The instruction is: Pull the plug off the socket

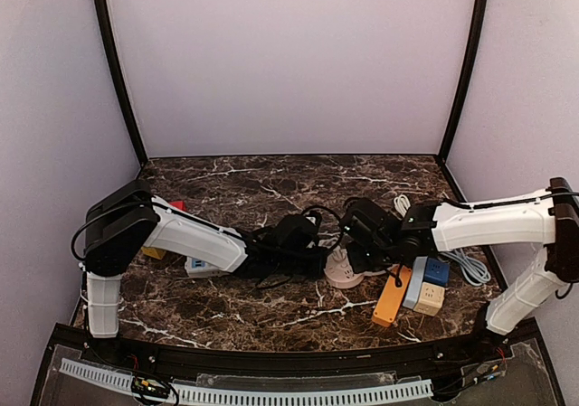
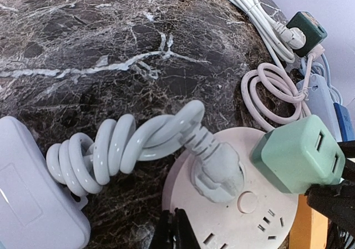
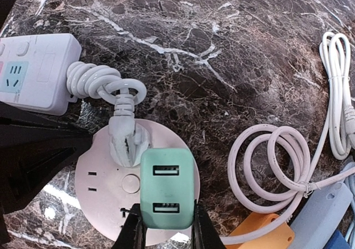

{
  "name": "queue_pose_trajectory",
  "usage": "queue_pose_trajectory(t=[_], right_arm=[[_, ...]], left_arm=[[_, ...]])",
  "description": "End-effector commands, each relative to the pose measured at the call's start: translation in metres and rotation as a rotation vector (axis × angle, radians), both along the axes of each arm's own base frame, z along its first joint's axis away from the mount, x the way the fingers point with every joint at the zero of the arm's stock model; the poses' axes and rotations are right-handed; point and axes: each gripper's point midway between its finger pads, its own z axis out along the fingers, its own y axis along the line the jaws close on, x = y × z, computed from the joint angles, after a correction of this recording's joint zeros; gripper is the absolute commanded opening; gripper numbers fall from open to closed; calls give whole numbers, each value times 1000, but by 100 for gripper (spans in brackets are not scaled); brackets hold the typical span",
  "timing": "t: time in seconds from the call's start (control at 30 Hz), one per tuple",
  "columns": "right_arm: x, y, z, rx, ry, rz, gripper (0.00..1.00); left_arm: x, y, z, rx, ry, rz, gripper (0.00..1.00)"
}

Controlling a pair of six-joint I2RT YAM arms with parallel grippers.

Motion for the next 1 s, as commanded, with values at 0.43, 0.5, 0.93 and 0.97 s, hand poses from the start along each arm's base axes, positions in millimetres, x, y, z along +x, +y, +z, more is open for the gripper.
queue_pose_trajectory(t=[0.43,0.5,0.93,0.97], right_arm=[[2,44,63,597,12,-1,0],[2,43,63,598,11,3,0],[-3,44,86,502,-138,143,0],[-2,44,85,491,-138,140,0]], left_arm=[[-33,4,-52,116,111,-91,1],[-33,4,-52,117,112,-90,1],[-33,2,-50,113,107,-92,1],[-33,2,-50,114,107,-93,1]])
